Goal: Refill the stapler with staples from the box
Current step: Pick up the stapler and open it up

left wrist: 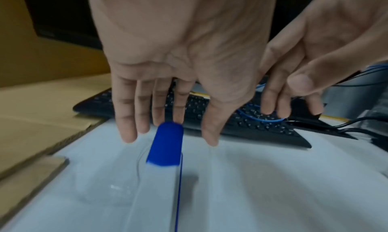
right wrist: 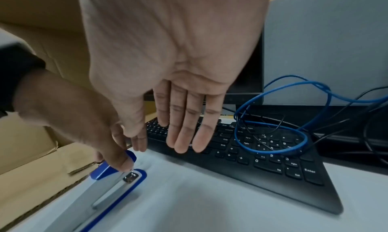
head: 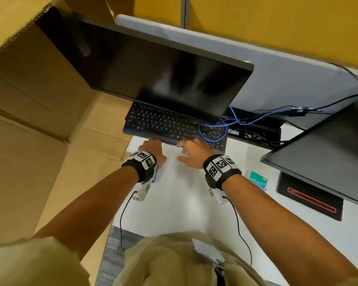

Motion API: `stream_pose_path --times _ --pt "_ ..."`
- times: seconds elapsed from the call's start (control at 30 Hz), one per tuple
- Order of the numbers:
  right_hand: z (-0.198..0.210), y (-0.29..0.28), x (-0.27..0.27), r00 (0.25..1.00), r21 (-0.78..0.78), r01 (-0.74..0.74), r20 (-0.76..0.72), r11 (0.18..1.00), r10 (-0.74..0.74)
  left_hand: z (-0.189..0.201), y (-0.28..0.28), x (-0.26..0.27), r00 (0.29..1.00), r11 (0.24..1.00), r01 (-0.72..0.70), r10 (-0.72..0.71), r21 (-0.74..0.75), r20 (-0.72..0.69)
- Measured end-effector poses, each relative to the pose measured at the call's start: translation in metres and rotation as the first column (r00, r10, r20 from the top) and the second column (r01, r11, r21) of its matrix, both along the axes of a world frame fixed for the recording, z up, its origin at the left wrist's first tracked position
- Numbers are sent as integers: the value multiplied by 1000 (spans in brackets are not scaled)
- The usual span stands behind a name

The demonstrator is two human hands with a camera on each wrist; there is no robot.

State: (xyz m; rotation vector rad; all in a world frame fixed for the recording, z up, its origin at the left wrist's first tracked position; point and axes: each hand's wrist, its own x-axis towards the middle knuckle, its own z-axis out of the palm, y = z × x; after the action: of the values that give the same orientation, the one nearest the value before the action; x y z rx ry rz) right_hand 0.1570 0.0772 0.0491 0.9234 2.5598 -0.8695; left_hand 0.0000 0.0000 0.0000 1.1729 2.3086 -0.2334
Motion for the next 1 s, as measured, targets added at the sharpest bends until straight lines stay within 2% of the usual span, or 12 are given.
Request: stream_pose_path --times 0.03,0.1,0.2,0.37,0.53,0.67,0.8,1.0 --pt "-1 -1 0 1000 -4 3 7 1000 -3 0 -1 1 1000 999 -21 21 -42 1" --pt "-8 -4 2 1000 5 3 19 1000 -3 -6 -5 1 996 995 -87 88 -56 14" --pt "-16 -8 7 999 -6 5 52 1000 -5 -17 -10 3 993 993 -113 114 -46 22" --pt "-30 -7 21 994 -20 27 104 999 -25 -23 -14 3 995 995 -98 98 29 -2" --pt "-46 -12 32 989 -64 57 138 996 -48 -25 -15 8 1000 997 -15 14 70 5" --pt "-51 -16 32 991 -85 87 106 993 -78 -25 -18 9 990 986 -45 22 162 143" --pt "-50 -20 31 993 -101 116 17 988 -115 -24 -15 21 931 976 -18 -64 219 360" --pt "-63 -14 41 950 -288 236 -134 928 -283 -26 -11 46 839 951 -46 -130 306 529"
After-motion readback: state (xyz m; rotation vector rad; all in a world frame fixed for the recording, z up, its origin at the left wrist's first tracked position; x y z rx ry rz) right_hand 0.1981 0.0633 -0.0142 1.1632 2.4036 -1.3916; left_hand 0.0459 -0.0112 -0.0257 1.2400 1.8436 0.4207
